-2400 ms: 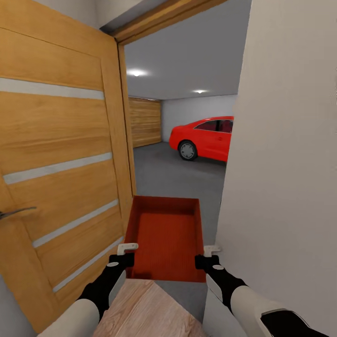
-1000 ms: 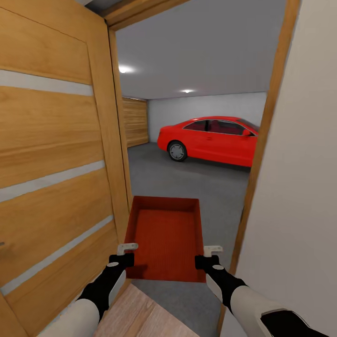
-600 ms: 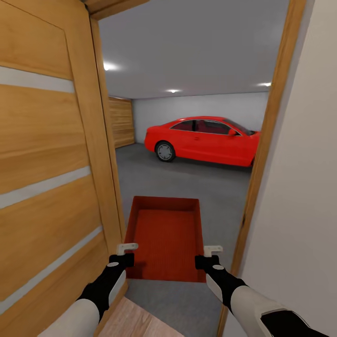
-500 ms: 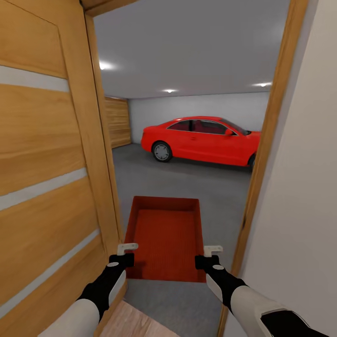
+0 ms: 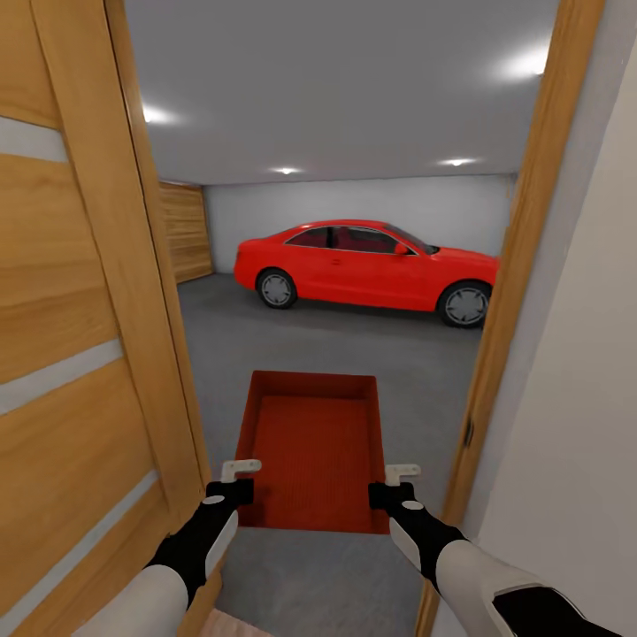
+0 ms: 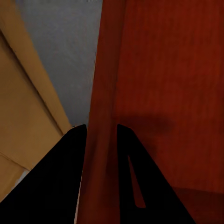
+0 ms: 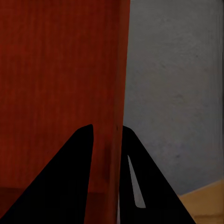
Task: Move the two storage containers from the living room to the garage. In the garage, place one container on the floor and stack the other container on top of it (either order is fine).
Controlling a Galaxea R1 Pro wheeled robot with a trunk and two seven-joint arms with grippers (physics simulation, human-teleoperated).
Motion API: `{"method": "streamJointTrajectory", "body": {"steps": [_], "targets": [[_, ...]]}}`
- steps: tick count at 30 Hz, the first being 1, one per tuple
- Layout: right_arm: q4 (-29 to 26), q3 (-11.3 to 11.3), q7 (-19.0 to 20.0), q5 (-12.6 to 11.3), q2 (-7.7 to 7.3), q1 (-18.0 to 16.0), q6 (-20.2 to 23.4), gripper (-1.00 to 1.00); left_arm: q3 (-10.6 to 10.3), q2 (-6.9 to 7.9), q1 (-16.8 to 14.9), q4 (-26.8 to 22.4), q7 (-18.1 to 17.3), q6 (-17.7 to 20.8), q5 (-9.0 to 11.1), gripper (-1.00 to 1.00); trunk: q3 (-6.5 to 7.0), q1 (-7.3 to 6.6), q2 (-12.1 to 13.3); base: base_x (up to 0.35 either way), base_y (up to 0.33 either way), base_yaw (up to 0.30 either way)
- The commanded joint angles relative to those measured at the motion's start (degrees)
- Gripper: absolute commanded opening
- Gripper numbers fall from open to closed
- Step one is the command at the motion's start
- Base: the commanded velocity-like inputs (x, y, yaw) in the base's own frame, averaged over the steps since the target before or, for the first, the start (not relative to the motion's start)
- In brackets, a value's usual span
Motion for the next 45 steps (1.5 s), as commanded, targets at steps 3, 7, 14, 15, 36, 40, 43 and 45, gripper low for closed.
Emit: {"method": "streamJointTrajectory", "body": {"steps": [3, 7, 14, 15, 36, 40, 43, 45], "targets": [[-0.09, -2.17, -4.25, 0.07, 0.04, -0.07, -2.95, -1.00, 0.73, -0.07, -0.01, -0.05, 2.83, 0.46, 3.94, -1.00, -0.09, 0.04, -0.07, 0.245, 0.217, -0.243], [-0.09, -2.14, -4.25, 0.01, 0.05, -0.07, -2.95, -1.00, 0.72, -0.07, -0.01, -0.05, 2.83, 0.45, 3.94, -1.00, -0.09, 0.04, -0.07, 0.245, 0.217, -0.243], [-0.09, -2.17, -4.25, 0.06, 0.01, -0.07, -2.95, -1.00, 0.74, -0.07, -0.01, -0.10, 2.83, 0.44, 3.94, -1.00, -0.09, 0.04, -0.07, 0.245, 0.217, -0.243], [-0.09, -2.17, -4.25, 0.06, 0.03, -0.07, -2.95, -1.00, 0.74, -0.07, -0.01, -0.11, 2.83, 0.44, 3.94, -1.00, -0.09, 0.04, -0.07, 0.245, 0.217, -0.243], [-0.09, -2.17, -4.25, 0.07, 0.02, -0.07, -2.95, -1.00, 0.71, -0.06, -0.01, -0.19, 2.83, 0.39, 3.94, -1.00, -0.09, 0.04, -0.07, 0.245, 0.217, -0.243], [-0.09, -2.15, -4.25, 0.07, 0.03, -0.07, -2.95, -1.00, 0.66, -0.06, -0.01, -0.22, 2.83, 0.38, 3.94, -1.00, -0.09, 0.04, -0.07, 0.245, 0.217, -0.218], [-0.09, -2.17, -4.25, 0.11, 0.01, -0.07, -2.95, -1.00, 0.65, -0.07, -0.01, -0.24, 2.83, 0.38, 3.94, -1.00, -0.09, 0.04, -0.07, 0.231, 0.197, -0.053], [-0.09, -2.17, -4.25, 0.14, 0.00, -0.07, -2.95, -1.00, 0.65, -0.07, -0.01, -0.29, 2.83, 0.37, 3.94, -1.00, -0.09, 0.04, -0.07, 0.094, 0.068, -0.010]]}}
